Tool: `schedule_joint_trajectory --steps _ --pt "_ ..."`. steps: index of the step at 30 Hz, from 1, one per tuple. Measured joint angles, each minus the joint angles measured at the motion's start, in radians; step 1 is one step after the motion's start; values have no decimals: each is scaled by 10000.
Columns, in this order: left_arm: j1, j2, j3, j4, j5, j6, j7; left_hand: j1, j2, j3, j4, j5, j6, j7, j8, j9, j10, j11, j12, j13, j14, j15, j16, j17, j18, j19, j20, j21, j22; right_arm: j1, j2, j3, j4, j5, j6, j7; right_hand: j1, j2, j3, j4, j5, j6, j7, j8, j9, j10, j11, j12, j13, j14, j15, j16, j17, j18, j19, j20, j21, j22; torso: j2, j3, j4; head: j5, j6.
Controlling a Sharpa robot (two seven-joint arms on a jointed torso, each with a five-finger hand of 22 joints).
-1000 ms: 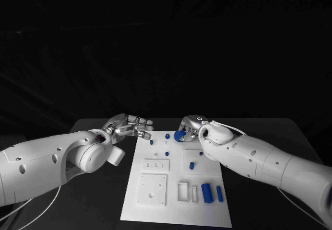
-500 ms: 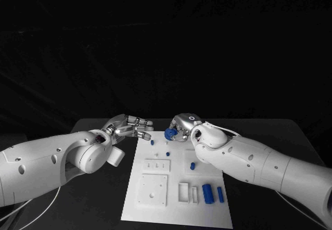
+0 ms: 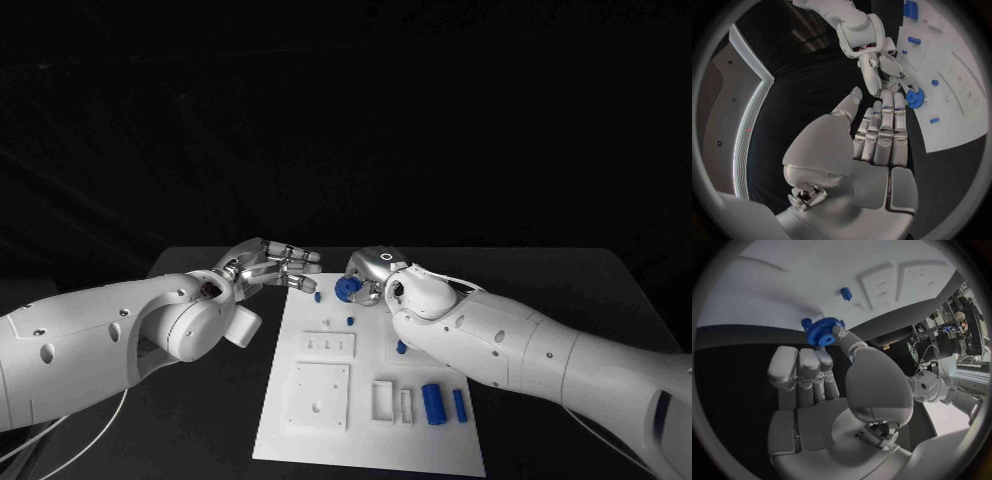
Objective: Assemble the parts on the task board
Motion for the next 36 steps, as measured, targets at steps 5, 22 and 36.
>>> schedule_joint_trajectory --steps 5,22,36 --pt "0 25 0 -8 -1 0 -1 0 0 0 0 0 0 0 0 0 0 0 0 0 0 0 0 0 0 0 0 0 0 -42 156 -55 -222 -30 -3 -4 -13 -14 0 0 -11 40 6 -1 0 15 15 0 -1 0 1 0 -5 1 0 0 0 0 -3 8 -1 17 -2" --pt "0 121 0 -47 -4 3 -7 0 0 0 0 0 0 0 0 0 0 0 0 0 0 0 0 0 -1 -37 -37 39 16 -141 636 -144 -970 -70 18 13 -53 -78 -1 -1 14 70 9 -13 2 -23 -22 -39 -16 -1 2 -41 -33 0 0 0 0 -1 -7 13 -8 43 -28" --pt "0 195 0 -106 -6 5 -17 0 0 0 0 0 0 0 0 0 0 0 0 0 0 0 0 -9 0 -72 -1 38 27 -150 870 -251 -1340 -66 43 44 -53 -78 -134 199 -270 -251 129 77 51 -116 33 -126 -96 -2 3 -79 -97 0 0 0 -38 -1 -7 9 -24 81 -28"
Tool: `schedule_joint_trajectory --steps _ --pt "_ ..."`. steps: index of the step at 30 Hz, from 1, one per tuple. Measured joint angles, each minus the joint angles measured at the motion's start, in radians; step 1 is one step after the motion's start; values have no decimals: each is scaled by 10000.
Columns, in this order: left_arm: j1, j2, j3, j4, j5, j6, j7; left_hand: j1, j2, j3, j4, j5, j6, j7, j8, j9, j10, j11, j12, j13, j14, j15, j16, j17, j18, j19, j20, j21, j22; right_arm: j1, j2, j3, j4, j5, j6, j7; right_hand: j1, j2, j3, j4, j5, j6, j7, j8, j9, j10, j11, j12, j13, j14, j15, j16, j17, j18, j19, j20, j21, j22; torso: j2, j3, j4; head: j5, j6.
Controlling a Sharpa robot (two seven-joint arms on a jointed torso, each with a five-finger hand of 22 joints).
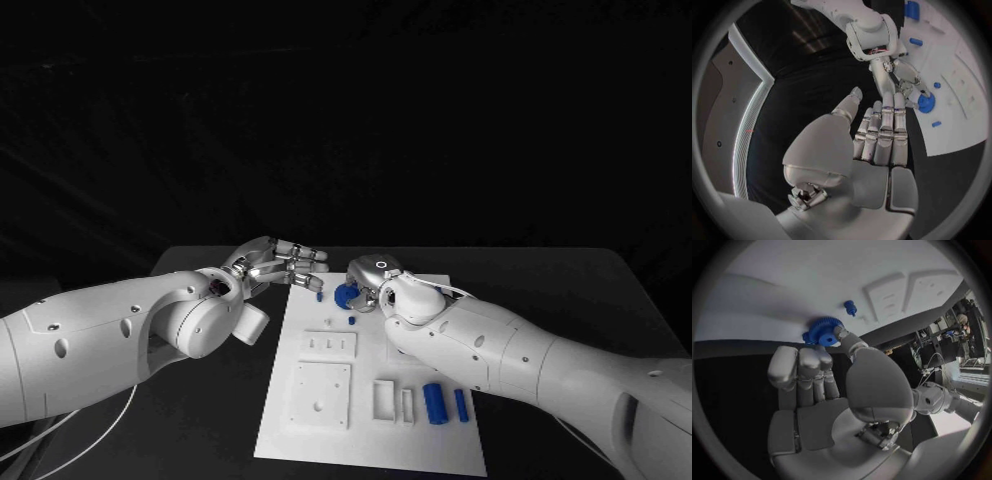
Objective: Assemble the parts on the task board
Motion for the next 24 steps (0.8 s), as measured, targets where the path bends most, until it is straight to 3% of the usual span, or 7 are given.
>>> schedule_joint_trajectory --steps 7,12,17,24 --pt "0 29 0 -31 -1 3 -4 0 0 0 0 0 0 0 0 0 0 0 0 0 0 0 0 0 0 0 0 0 0 -5 49 -21 -101 25 40 29 0 2 -157 206 -160 -442 39 -22 0 -35 0 0 -36 0 0 0 -18 0 0 0 -44 0 0 0 -1 -14 6" --pt "0 35 0 -41 -1 3 -8 0 0 0 0 0 0 0 0 0 0 0 0 0 0 0 0 0 0 0 0 0 -1 -18 51 -32 -153 79 101 39 -111 27 -570 708 -416 -804 26 5 -22 -35 0 -68 -86 0 0 -39 -45 0 0 0 -113 0 0 4 -3 -17 6" --pt "0 38 0 -45 -2 5 -12 0 0 0 0 0 0 0 0 0 0 0 0 0 0 0 0 1 0 0 0 0 -1 -11 43 -33 -159 186 161 55 -475 85 -410 1135 -520 -864 14 3 -40 -35 0 -68 -100 0 0 -39 -51 1 0 0 -116 0 -1 10 -7 -18 6" --pt "0 36 0 -51 -17 0 -43 -6 6 0 0 0 0 0 0 0 0 0 0 0 0 0 0 1 -1 1 0 0 -22 3 -1 -25 -134 350 282 124 -570 76 36 1056 -377 -827 52 -1 -55 -34 0 -68 -100 0 0 -38 -76 0 0 0 -161 -1 -7 16 -7 -8 -12"
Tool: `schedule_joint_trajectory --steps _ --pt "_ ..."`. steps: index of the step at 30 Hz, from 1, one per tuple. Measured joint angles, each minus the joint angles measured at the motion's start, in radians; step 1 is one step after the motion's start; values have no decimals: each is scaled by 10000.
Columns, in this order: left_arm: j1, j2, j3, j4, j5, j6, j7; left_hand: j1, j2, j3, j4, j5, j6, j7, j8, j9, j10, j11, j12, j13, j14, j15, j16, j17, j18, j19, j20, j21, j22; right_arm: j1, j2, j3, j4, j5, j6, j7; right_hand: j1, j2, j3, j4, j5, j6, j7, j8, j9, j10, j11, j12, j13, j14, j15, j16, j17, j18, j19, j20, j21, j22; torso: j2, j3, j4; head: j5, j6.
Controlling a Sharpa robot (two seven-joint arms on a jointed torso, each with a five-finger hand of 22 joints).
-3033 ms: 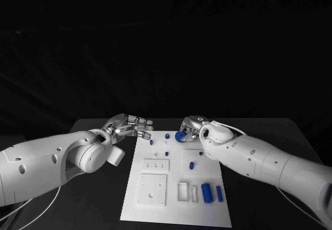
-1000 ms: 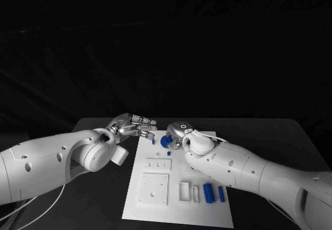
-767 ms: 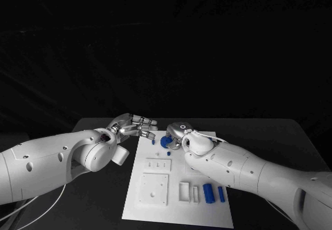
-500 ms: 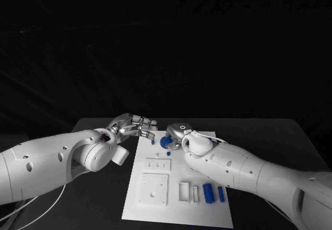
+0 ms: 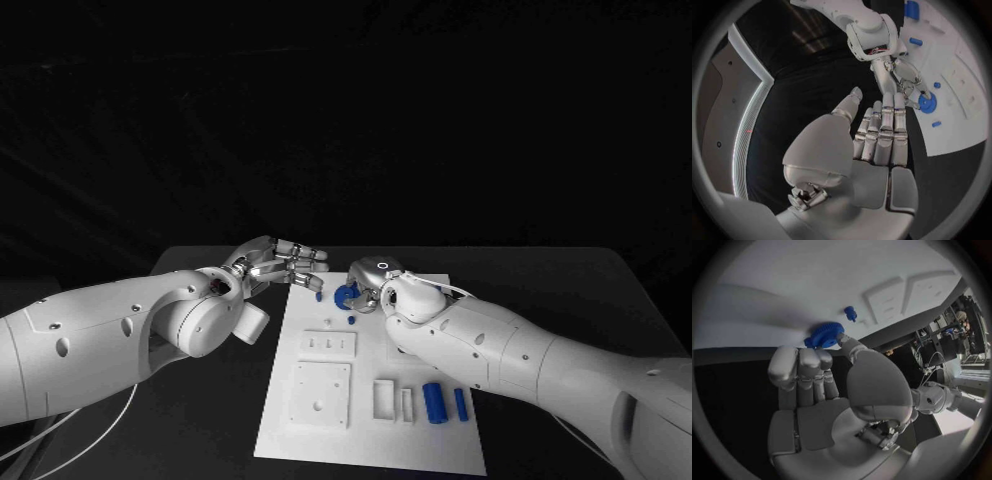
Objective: Assemble the parts on the task board
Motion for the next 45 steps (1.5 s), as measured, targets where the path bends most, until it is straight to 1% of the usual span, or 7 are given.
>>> schedule_joint_trajectory --steps 12,22,26,33,37,40,45 --pt "0 -41 -2 -5 -77 -8 -73 -35 35 34 34 40 0 0 0 0 0 0 0 0 0 0 0 0 0 0 0 0 -8 -21 -408 -16 192 202 205 25 -236 25 87 52 0 43 33 2 26 -35 37 0 -8 0 0 0 0 -1 0 0 0 0 -2 7 -25 -6 -11" --pt "-3 -197 -2 50 -107 -31 -103 -34 34 58 57 40 0 0 0 0 -20 20 0 0 0 0 0 0 0 0 0 0 -8 23 -1047 29 1232 270 5 -121 -329 -67 308 136 0 95 64 2 27 1 73 40 -9 -31 31 0 0 0 0 0 0 0 -11 18 -60 -27 39" --pt "-2 -253 -4 73 -114 -50 -110 -34 34 58 58 40 0 0 0 0 -36 36 0 0 0 0 0 0 1 0 0 0 -8 65 -1409 247 1723 319 -202 -184 -292 -103 336 108 0 136 44 2 27 1 73 40 -9 -31 31 1 1 0 0 0 0 0 -32 43 -114 -24 83" --pt "-9 -307 -9 50 -122 -63 -108 -34 34 57 57 39 0 0 0 0 -36 36 0 0 0 0 0 1 1 0 0 0 -13 129 -2593 1204 2945 551 -448 -225 357 -371 -258 -215 -737 208 54 2 27 1 73 40 -23 -31 31 1 -59 0 -7 8 -82 0 -107 108 -271 68 98" --pt "-71 -316 -20 -10 -125 -61 -77 -34 34 57 57 39 0 0 0 0 -36 36 0 0 0 0 0 1 1 0 0 0 -16 143 -3289 1588 3301 1005 -443 101 879 -212 -908 -348 -1050 314 58 2 28 -17 162 1 -98 -72 71 -168 -165 0 0 74 -378 0 -182 156 -369 105 85" --pt "-150 -314 -31 -65 -129 -58 -45 -34 34 57 57 39 30 -23 0 0 134 -55 0 0 0 0 0 1 1 0 0 0 -16 133 -3795 1715 3333 1634 -408 689 1133 43 -1745 -442 -961 315 57 2 28 -37 142 -19 -127 -72 71 -204 -201 1 0 74 -421 0 -248 189 -452 132 66" --pt "-250 -341 -38 -124 -139 -54 35 -34 34 84 84 39 343 -54 0 13 348 -126 0 0 0 0 0 1 1 1 0 0 -30 22 -4278 1799 3018 2643 -296 1777 1404 180 -2053 -649 -491 408 3 2 28 -53 125 -52 -144 -72 71 -243 -219 1 0 74 -421 0 -364 285 -573 178 5"
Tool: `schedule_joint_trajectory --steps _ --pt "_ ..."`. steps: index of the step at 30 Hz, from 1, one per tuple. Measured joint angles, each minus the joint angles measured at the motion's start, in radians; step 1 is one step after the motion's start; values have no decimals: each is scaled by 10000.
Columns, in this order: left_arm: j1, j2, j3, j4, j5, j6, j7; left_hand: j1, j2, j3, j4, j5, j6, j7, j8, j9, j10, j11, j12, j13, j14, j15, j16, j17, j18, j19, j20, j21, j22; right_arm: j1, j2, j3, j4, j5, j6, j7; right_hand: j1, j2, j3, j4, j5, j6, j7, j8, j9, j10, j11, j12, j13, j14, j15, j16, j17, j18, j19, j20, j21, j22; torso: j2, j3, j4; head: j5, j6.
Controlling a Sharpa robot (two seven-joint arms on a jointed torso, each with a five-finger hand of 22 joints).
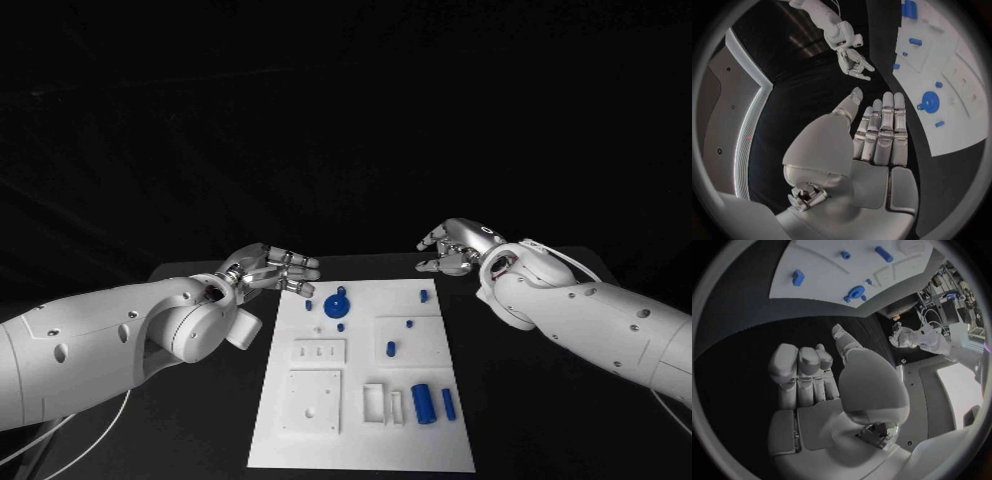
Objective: Assemble the parts on the task board
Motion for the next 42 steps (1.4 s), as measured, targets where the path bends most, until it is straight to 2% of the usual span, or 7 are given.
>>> schedule_joint_trajectory --steps 6,13,18,25,33,38,42 --pt "-81 -38 -4 -41 -9 7 93 0 0 29 -29 0 37 -37 0 -1 46 -17 0 0 0 0 0 0 0 0 0 0 -1 -189 -250 15 -696 822 254 994 116 38 -342 -130 220 7 6 0 0 -36 -36 -26 -10 -1 0 0 12 1 0 0 0 0 -90 140 -125 1 -62" --pt "-125 -36 -3 -80 -16 25 165 0 0 53 -53 0 36 -36 0 -1 45 -17 0 0 0 0 0 0 0 0 0 0 -22 -390 -158 29 -1493 1269 478 1622 255 110 -761 -70 103 -274 -68 0 0 -94 -90 -104 -58 -25 -21 -66 16 0 0 0 0 8 -134 272 -183 -75 -113" --pt "-168 -15 -3 -135 -18 45 200 0 0 52 -53 0 36 -36 0 -2 -10 38 0 0 0 0 0 0 0 0 0 0 -31 -556 175 22 -1994 1407 584 1865 329 146 -829 -138 181 -398 -89 0 0 -126 -90 -121 -66 -49 -28 -66 16 0 0 0 0 8 -149 345 -187 -127 -159" --pt "-188 53 -4 -213 -21 87 236 0 0 52 -53 0 -2 1 0 -3 -10 38 0 0 0 0 0 0 0 0 0 0 -31 -695 670 23 -2632 1476 654 2084 367 183 -898 -207 258 -440 -117 0 0 -139 -146 -121 -66 -71 -48 -66 36 0 1 -46 0 7 -161 449 -132 -158 -227" --pt "-204 93 -4 -232 -23 142 258 0 0 52 -53 0 -2 1 0 -3 -33 60 0 0 0 0 0 0 0 0 0 -30 -53 -767 1044 15 -3122 1464 761 2185 367 183 -936 -310 529 -551 -176 0 1 -160 -201 -180 -65 -87 -63 -66 37 -1 1 -75 0 6 -153 492 -97 -212 -252" --pt "-208 93 -4 -228 -24 167 262 0 0 52 -52 0 -2 1 0 -4 -46 73 0 0 0 0 0 0 1 0 0 -41 -60 -833 1153 3 -3374 1421 854 2188 367 183 -953 -435 684 -737 -192 0 1 -181 -221 -219 -65 -124 -97 -127 36 -1 -35 -111 0 6 -140 491 -92 -242 -274" --pt "-208 83 -4 -225 -25 182 264 0 0 52 -52 0 -2 1 0 -4 -46 73 0 0 0 0 0 0 1 0 0 -41 -60 -854 1211 0 -3515 1389 891 2187 367 184 -965 -500 684 -1189 -189 0 -14 -197 -237 -220 -76 -124 -97 -146 32 -2 -35 -111 -41 5 -140 481 -91 -242 -281"
